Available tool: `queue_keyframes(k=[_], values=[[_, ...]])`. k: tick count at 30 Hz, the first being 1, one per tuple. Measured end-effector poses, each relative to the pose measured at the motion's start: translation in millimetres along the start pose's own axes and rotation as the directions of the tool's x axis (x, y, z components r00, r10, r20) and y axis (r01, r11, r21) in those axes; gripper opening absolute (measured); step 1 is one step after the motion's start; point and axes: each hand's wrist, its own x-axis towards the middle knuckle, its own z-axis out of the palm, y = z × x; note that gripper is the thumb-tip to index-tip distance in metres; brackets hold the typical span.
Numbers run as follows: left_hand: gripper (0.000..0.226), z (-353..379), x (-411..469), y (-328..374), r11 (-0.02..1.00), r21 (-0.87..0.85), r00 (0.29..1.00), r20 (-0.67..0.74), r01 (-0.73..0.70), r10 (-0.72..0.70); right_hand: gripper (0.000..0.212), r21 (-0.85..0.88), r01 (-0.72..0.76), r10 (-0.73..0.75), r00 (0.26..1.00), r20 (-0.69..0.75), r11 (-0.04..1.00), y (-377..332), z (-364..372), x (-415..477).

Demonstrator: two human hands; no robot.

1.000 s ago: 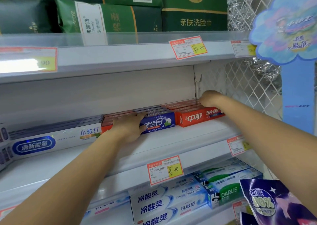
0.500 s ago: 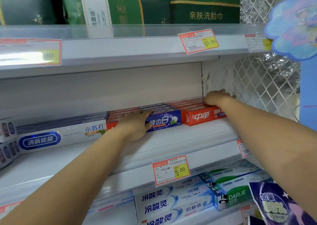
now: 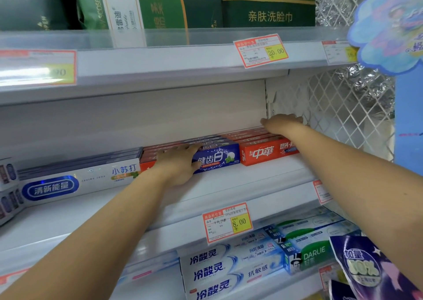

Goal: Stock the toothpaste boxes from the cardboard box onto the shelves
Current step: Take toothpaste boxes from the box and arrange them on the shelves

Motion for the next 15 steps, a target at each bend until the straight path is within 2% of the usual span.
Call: queue_keyframes(k=[3, 7, 15], values=[[0.057, 1, 1, -1, 1.0, 0.0, 1.0, 0.004, 0.001, -0.001, 0.083, 0.013, 0.239, -0.239, 0.969, 0.067, 0.971, 5, -18, -27], [0.057, 1, 2, -3, 1.0, -0.023, 1.0, 0.013, -0.005, 0.005, 0.078, 0.013, 0.579, -0.569, 0.798, 0.197, 0.816, 16, -30, -65], [0.062, 3, 3, -4, 0.999, -0.022, 1.0, -0.01, -0.028, 0.028, 0.076, -0.222, 0.709, -0.654, 0.704, 0.277, 0.669, 3, -16, -66]])
